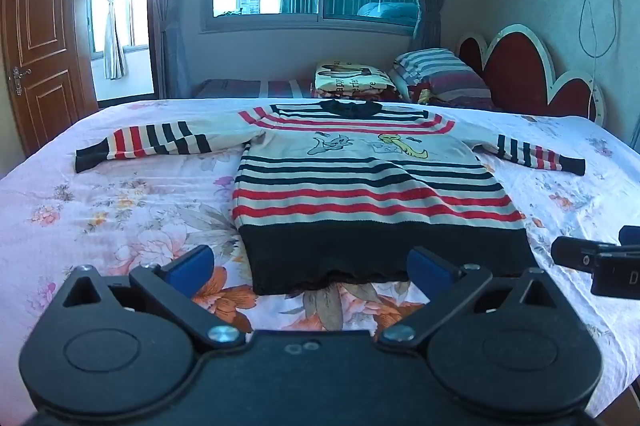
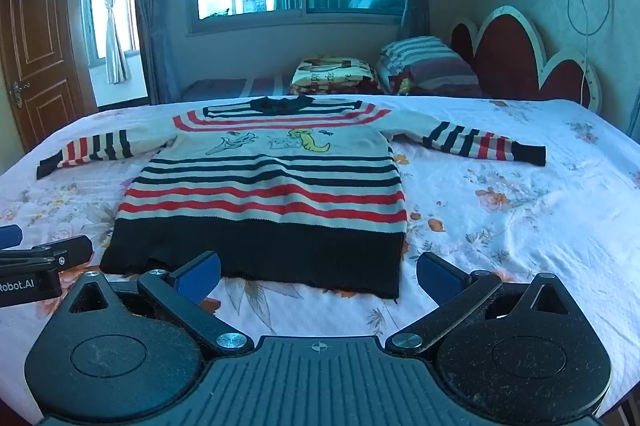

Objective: Fold small clothes

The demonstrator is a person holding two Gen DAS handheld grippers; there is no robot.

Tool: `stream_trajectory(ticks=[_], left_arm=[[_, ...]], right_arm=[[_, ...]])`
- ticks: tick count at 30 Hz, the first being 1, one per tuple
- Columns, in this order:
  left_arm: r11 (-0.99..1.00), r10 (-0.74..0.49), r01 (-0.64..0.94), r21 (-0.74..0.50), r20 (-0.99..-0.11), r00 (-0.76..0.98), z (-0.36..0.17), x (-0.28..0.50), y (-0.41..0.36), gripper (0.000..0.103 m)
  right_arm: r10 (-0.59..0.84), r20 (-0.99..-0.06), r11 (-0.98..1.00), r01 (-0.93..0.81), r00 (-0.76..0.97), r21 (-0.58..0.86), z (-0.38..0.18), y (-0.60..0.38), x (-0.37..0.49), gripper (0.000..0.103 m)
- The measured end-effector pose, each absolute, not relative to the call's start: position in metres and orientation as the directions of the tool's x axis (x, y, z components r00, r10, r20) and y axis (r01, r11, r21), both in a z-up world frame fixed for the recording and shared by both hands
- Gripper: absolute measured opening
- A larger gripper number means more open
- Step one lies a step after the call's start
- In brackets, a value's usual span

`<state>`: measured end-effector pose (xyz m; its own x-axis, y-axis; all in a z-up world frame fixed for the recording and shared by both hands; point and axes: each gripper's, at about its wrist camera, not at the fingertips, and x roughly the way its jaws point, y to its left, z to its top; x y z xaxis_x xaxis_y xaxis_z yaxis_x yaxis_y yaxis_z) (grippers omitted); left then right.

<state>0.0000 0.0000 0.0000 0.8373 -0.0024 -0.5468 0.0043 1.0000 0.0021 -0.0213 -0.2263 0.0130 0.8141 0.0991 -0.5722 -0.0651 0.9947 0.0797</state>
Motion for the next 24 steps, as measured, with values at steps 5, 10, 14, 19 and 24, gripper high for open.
stream_trajectory(ticks=[5,10,14,19,24], left_arm=[[1.0,0.006,-0.006,0.002,-0.55,0.835,0.003,0.003,-0.001,0.103],[1.0,0.006,-0.007,0.0,-0.546,0.838,0.001,0.003,0.001,0.103],[1.0,0.003,-0.006,-0.003,-0.547,0.837,0.002,0.002,0.001,0.103],[1.0,-0.002,-0.002,-0.006,-0.55,0.835,0.0,0.004,0.002,0.103],[1.0,0.001,-0.004,-0.004,-0.555,0.832,-0.002,0.004,0.002,0.103]], right_arm=[[0.097,-0.58,0.994,-0.054,0.809,0.091,0.013,-0.225,-0.026,0.103],[0.104,-0.586,0.994,-0.071,0.804,0.079,0.016,-0.223,-0.015,0.103],[0.105,-0.585,0.994,-0.071,0.804,0.081,0.016,-0.224,-0.015,0.103],[0.103,-0.58,0.994,-0.068,0.808,0.081,0.017,-0.224,-0.014,0.103],[0.104,-0.58,0.994,-0.065,0.808,0.087,0.015,-0.226,-0.014,0.103]])
